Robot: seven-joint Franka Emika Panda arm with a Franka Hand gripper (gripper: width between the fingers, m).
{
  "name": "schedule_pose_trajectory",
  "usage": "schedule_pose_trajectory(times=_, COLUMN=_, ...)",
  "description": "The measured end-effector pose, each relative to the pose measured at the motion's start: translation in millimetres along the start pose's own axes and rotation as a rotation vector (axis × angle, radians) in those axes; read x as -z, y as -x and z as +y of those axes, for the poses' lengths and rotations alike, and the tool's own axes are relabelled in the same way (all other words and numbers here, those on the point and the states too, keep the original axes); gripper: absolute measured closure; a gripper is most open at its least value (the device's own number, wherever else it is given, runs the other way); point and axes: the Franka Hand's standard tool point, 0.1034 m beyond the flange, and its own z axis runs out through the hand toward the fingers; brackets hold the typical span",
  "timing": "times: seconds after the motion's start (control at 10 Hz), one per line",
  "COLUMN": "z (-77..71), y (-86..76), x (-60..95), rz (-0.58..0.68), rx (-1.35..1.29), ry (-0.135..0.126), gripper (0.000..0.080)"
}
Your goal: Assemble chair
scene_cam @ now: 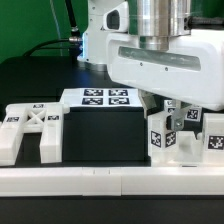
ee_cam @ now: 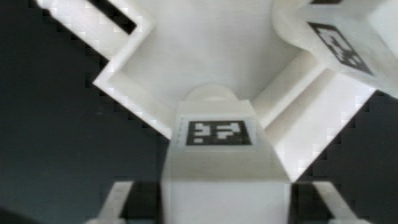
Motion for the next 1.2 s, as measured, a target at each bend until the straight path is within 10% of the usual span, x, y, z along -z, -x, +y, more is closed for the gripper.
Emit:
schedule_pose_trajectory(times=0.1, z=0.0, y=0.1, x=-0.1, rz=0.0, rx=0.01, ry=0.0, gripper=0.0504)
schedule_pose_trajectory(times=0.2, z=0.0, y=0.1, x=-0.1, rz=0.0, rx=0.041, ry=0.0, gripper=0.0288)
schedule_pose_trajectory(times=0.4, z=0.0, y=0.1, x=0.0, rz=0.002, rx=0.144, ry=0.003, gripper=0.0179)
schedule_pose_trajectory(times=1.2, z=-0.1, y=0.8, x=-0.6, rz=0.012, rx=0.846, ry=0.027, gripper=0.015)
